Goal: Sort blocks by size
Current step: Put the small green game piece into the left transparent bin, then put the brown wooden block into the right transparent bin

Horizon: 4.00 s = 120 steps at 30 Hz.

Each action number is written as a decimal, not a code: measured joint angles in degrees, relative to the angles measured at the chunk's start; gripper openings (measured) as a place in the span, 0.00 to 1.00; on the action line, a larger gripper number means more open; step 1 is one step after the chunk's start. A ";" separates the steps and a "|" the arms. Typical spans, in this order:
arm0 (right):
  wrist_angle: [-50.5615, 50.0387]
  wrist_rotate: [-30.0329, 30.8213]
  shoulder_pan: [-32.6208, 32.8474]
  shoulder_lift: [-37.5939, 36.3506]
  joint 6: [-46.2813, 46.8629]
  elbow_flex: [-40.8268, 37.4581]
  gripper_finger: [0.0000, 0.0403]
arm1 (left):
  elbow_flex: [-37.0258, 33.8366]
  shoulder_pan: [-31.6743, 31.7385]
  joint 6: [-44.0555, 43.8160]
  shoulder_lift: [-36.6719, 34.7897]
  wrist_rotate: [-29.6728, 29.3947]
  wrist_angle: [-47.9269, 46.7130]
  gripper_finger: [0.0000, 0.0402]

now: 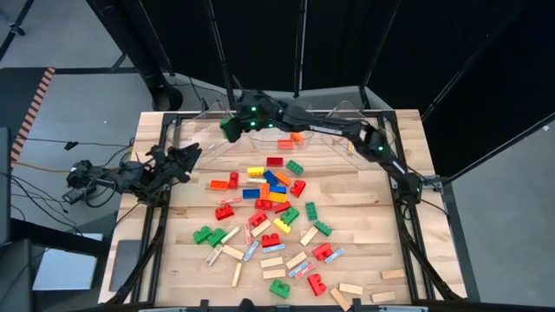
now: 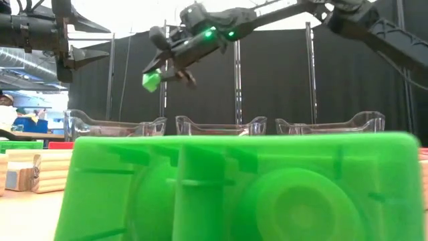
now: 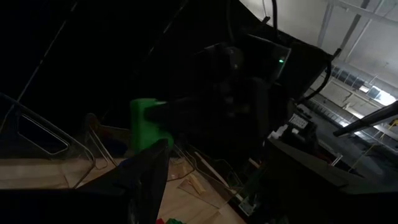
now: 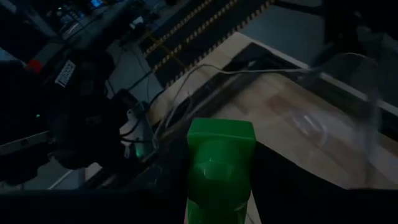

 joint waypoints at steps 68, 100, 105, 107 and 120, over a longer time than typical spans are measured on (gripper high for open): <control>-38.55 3.77 63.63 -44.72 51.73 -49.19 0.38 | 0.00 0.00 -1.22 1.46 1.97 -3.27 0.67; -27.90 -0.65 69.41 -21.77 46.54 -55.76 0.64 | 0.00 0.00 -4.52 1.46 1.64 -3.00 0.67; -29.83 -0.83 68.12 -22.10 42.32 -55.98 0.28 | 0.00 -0.01 -4.21 1.46 1.64 -3.03 0.67; -29.85 -1.44 67.61 -22.06 40.90 -55.98 0.29 | 0.00 0.00 -4.22 1.46 1.60 -3.03 0.67; -35.29 2.68 66.30 -25.30 40.01 -56.53 0.29 | 0.00 -0.02 -4.11 1.46 1.45 -3.06 0.67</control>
